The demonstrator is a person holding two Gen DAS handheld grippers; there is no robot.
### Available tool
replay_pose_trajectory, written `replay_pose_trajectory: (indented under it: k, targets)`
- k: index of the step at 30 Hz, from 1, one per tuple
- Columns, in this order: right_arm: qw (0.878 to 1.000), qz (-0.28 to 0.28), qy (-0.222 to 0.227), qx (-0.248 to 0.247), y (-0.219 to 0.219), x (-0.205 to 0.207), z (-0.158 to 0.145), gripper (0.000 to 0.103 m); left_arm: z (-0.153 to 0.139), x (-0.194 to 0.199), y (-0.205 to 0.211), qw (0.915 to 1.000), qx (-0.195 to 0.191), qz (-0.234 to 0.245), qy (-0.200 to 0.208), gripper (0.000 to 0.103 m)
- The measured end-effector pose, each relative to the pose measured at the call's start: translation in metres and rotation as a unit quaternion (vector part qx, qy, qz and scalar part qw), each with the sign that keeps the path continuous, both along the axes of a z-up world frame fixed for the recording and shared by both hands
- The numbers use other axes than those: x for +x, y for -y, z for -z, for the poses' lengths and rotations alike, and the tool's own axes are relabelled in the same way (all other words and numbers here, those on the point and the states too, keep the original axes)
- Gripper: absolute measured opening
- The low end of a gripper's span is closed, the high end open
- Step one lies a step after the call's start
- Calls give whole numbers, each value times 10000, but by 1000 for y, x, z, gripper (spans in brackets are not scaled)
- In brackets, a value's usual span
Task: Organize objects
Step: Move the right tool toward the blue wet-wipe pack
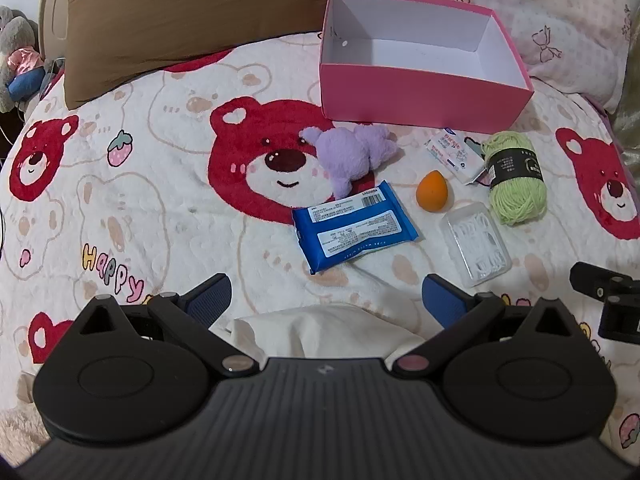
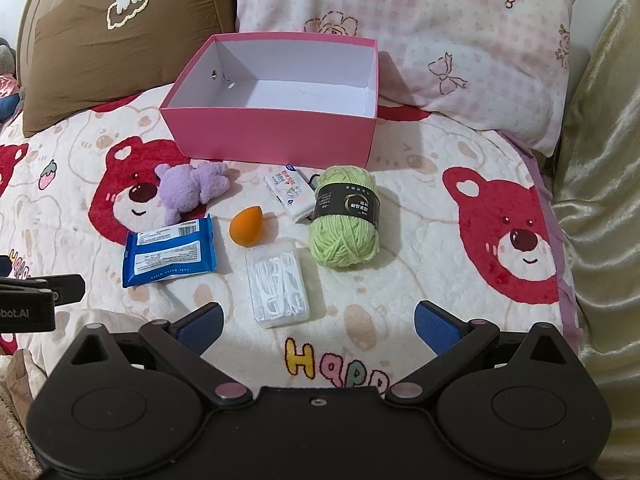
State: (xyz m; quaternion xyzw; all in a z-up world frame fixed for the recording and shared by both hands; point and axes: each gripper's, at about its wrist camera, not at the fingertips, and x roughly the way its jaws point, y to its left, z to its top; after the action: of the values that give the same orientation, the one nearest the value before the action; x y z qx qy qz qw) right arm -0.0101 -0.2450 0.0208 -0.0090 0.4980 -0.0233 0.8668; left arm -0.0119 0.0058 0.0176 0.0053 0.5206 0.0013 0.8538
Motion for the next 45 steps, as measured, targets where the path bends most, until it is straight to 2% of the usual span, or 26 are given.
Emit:
replay_pose_trajectory:
  k: [8, 37, 42, 45]
  targets:
    - [10000, -14, -23, 20, -1, 1, 4, 103, 0, 1, -2, 9999, -145, -39, -58, 103]
    - [9999, -30, -99, 94, 2, 3, 6, 103, 1, 2, 1, 9999, -143, -25, -90, 103]
    - [9999, -55, -106, 67, 1, 3, 5, 103, -6, -1, -2, 9996, -236, 95, -140, 103]
    - [9998, -108, -131, 138, 1, 4, 3, 103, -11, -2, -4, 9996, -88, 195, -160, 103]
